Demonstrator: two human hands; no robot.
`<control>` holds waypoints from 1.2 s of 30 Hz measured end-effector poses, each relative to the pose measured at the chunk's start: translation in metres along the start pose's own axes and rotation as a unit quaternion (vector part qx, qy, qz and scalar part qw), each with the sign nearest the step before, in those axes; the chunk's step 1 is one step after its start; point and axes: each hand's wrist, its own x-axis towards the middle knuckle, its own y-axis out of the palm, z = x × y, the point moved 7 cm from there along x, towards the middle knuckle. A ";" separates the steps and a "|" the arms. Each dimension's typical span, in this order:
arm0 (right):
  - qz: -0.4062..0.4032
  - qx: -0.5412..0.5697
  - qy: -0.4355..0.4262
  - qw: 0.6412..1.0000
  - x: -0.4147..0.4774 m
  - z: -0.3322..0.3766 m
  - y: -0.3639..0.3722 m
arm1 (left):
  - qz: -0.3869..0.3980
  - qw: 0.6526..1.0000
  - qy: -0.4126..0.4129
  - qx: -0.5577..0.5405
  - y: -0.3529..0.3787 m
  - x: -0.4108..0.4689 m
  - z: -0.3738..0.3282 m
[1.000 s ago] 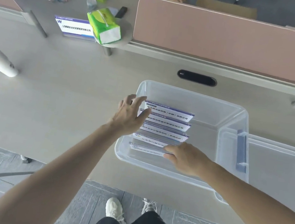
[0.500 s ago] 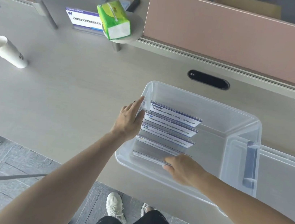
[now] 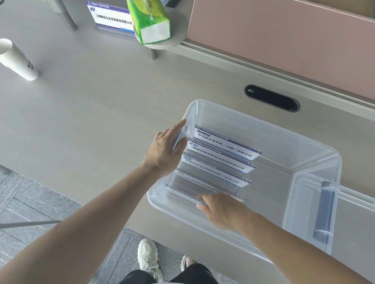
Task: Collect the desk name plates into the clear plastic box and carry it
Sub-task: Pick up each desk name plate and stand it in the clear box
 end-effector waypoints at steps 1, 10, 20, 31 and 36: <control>-0.006 -0.009 -0.004 1.000 0.001 0.000 -0.001 | 0.000 1.000 0.000 -0.001 0.000 0.000 0.001; -0.050 -0.059 -0.042 0.996 0.002 0.006 -0.007 | 0.007 1.000 0.000 0.006 0.001 0.001 0.002; -0.050 -0.007 -0.040 0.998 -0.005 0.010 -0.015 | 0.002 1.000 0.016 0.022 0.000 -0.001 -0.004; -0.119 0.158 -0.091 0.976 -0.050 0.054 -0.080 | -0.008 0.999 -0.020 -0.024 -0.025 0.000 -0.002; -0.198 0.150 -0.104 0.963 -0.066 0.085 -0.128 | -0.011 0.999 0.009 -0.041 -0.060 -0.005 -0.014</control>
